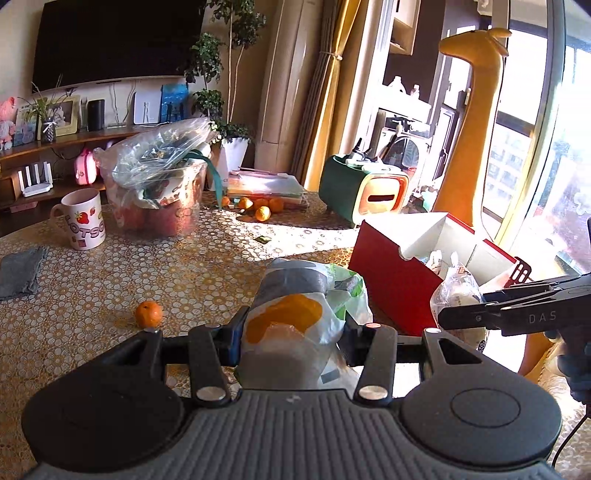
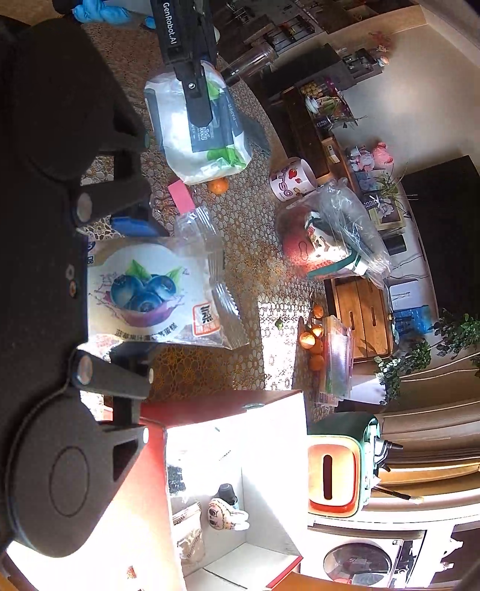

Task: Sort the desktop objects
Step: 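Carry the wet-wipe pack and blueberry pouch over the red box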

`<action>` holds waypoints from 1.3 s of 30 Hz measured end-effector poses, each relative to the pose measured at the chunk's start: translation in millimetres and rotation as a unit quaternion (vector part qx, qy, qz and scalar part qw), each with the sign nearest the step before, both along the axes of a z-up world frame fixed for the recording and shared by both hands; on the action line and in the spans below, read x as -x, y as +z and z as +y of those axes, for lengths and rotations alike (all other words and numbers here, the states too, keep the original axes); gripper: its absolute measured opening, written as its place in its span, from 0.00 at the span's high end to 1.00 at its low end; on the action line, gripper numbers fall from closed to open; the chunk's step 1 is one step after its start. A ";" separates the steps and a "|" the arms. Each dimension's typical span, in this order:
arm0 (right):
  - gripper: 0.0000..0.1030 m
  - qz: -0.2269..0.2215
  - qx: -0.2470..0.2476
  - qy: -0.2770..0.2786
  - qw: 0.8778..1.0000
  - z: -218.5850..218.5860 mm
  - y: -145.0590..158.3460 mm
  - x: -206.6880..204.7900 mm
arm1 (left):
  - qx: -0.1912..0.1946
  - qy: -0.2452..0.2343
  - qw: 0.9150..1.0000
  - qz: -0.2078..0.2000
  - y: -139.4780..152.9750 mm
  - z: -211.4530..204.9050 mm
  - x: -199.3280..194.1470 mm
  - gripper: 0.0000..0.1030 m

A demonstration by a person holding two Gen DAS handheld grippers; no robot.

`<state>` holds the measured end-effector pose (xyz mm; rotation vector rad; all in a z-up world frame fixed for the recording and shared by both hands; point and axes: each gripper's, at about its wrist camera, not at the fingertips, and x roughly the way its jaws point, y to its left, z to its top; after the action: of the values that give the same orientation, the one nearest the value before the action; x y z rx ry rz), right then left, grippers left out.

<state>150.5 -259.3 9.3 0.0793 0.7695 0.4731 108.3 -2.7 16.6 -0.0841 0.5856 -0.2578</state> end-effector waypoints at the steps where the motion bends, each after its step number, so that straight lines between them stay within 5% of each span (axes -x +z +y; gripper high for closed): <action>1: 0.48 -0.001 -0.001 -0.003 1.000 -5.4 1.3 1.6 | 0.000 -0.006 1.000 -0.001 0.7 -7.9 -1.2 0.55; 20: 0.48 -0.028 0.015 -0.082 0.996 -107.5 20.7 -7.5 | -0.013 -0.098 0.995 -0.034 18.4 -145.5 -47.5 0.55; 39: 0.48 -0.016 0.020 -0.165 0.986 -178.3 9.2 -93.3 | -0.080 -0.112 0.990 -0.030 -1.3 -233.9 -121.1 0.55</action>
<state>243.8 -437.6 18.4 0.1585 0.7184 0.1443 229.4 -236.6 15.4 0.1442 0.5532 -0.4290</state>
